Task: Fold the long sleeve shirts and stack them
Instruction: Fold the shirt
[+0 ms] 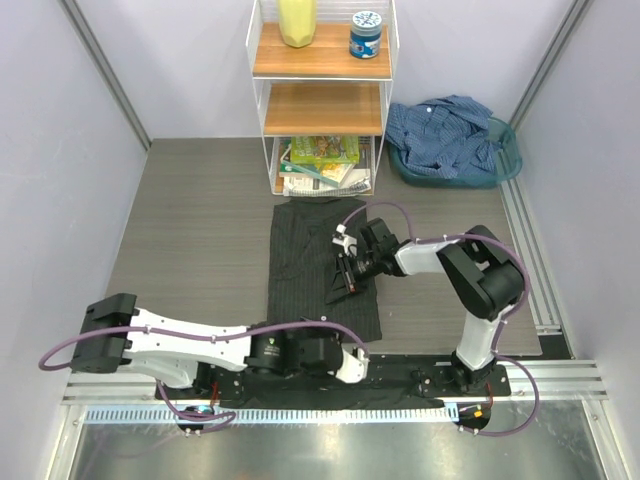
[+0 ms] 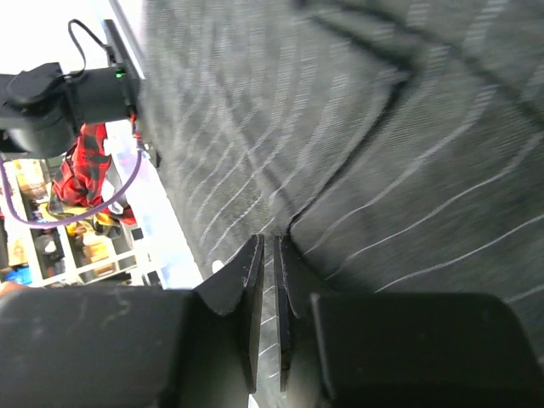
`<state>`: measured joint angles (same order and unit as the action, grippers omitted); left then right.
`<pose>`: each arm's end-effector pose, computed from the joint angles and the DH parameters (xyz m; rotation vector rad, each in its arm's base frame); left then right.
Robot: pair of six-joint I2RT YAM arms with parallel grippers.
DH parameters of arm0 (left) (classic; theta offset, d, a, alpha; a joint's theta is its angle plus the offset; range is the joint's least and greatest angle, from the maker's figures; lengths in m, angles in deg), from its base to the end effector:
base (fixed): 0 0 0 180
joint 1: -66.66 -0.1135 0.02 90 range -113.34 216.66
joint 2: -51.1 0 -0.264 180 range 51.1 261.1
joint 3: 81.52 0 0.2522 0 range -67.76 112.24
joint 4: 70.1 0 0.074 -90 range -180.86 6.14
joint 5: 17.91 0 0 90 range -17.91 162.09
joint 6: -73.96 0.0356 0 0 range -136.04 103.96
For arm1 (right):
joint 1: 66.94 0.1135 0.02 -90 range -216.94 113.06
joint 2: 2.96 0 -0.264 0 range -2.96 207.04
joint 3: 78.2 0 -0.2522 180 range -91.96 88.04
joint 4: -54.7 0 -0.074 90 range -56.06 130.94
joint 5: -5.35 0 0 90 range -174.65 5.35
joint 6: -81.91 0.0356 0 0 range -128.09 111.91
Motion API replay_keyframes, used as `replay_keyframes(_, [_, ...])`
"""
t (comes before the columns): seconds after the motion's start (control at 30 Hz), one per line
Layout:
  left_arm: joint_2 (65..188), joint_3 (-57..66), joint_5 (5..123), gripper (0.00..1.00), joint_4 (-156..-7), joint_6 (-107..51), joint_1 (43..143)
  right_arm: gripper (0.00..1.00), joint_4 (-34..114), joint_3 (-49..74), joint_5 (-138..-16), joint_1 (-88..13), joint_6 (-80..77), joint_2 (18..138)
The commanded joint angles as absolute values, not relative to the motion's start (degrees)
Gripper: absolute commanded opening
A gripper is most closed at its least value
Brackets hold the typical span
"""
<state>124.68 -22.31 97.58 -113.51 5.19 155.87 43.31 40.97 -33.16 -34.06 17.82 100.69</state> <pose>0.0187 -0.2460 0.2144 1.9097 1.5200 0.0635 0.2566 0.1990 0.1206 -0.5685 2.5994 1.5213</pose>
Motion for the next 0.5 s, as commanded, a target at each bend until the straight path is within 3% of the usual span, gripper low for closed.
replay_keyframes(0.0, [127.0, -21.7, 101.4, 0.6, -107.3, 5.0, 160.2, 0.15, 47.3, 37.9, -32.3, -33.9, 18.0, 103.5])
replay_keyframes(0.47, [136.9, -28.7, 106.6, 0.64, -94.4, 8.4, 160.5, 0.14, 47.4, 36.7, -32.7, -34.2, 17.4, 108.3])
